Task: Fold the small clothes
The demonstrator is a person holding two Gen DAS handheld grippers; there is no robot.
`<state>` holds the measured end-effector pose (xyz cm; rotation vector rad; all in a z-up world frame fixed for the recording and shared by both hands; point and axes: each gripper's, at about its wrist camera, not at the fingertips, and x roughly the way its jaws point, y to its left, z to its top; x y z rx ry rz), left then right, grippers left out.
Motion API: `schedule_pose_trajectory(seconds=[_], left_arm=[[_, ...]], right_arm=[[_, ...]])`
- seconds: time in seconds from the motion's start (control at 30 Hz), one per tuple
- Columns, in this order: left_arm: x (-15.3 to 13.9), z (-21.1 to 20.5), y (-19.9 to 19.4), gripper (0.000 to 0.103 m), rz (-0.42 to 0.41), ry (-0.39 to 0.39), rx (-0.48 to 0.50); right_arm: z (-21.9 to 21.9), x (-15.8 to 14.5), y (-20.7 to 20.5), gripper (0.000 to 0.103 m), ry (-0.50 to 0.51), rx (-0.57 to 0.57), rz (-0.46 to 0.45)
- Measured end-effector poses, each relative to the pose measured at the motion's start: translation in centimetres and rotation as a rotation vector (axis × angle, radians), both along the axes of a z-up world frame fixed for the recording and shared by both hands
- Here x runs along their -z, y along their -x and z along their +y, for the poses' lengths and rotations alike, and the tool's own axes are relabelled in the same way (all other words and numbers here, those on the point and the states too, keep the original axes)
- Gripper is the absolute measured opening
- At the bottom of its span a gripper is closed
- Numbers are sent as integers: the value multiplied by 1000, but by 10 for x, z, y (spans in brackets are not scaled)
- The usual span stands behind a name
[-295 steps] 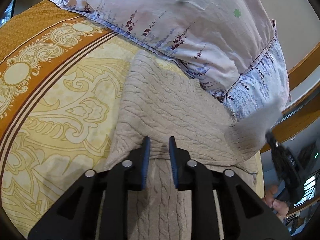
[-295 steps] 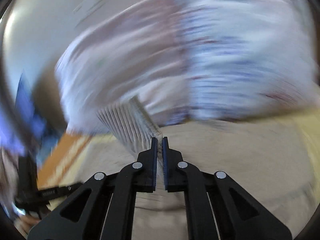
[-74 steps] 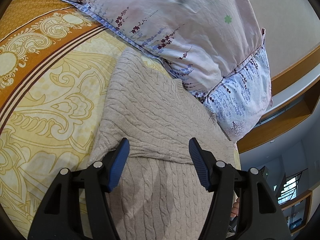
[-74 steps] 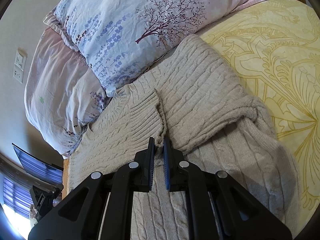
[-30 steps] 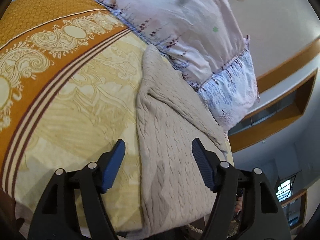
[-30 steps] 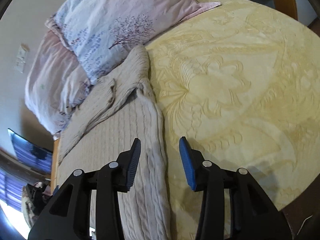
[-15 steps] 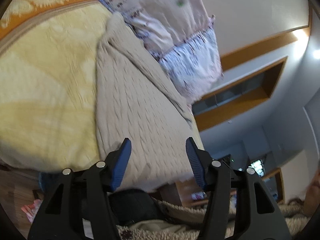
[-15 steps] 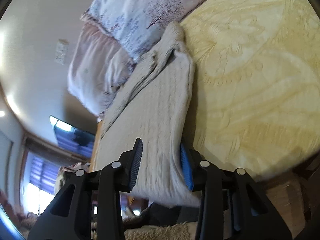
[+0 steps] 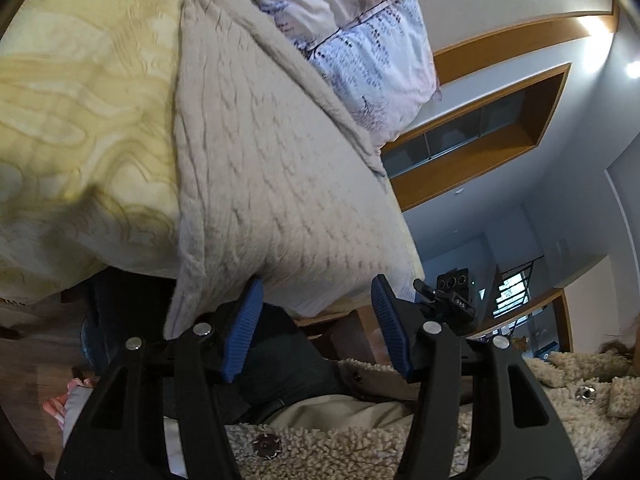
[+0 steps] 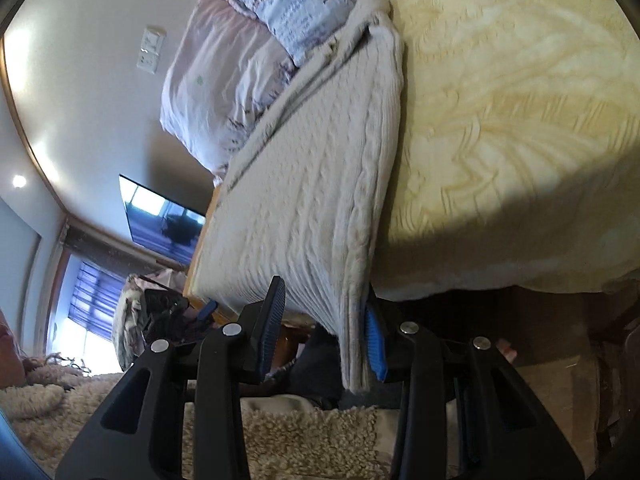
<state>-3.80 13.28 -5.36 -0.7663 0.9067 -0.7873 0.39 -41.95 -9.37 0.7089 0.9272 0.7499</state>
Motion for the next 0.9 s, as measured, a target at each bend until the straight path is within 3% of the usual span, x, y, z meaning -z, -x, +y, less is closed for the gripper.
schedule_pose_trajectory(seconds=[0.33,0.47,0.57,0.73,0.9], left_arm=[[8,7,4,46,5,-46,-23],[8,29,18,73,-20,-82,-43],[11,48,22,77,-20,-91,-90],[16,41,13,76,-10,-120,-47],[15,29,8,63,-21,-98,-3]], right_arm=[[10,9,-1,39,27,-51,4],[8,8,-1,40,46,-54,7],[8,7,-2,40,49,-53,7],[10,7,-4,40,49,-61,8],[14,5,-3,40,48,-77,-7]])
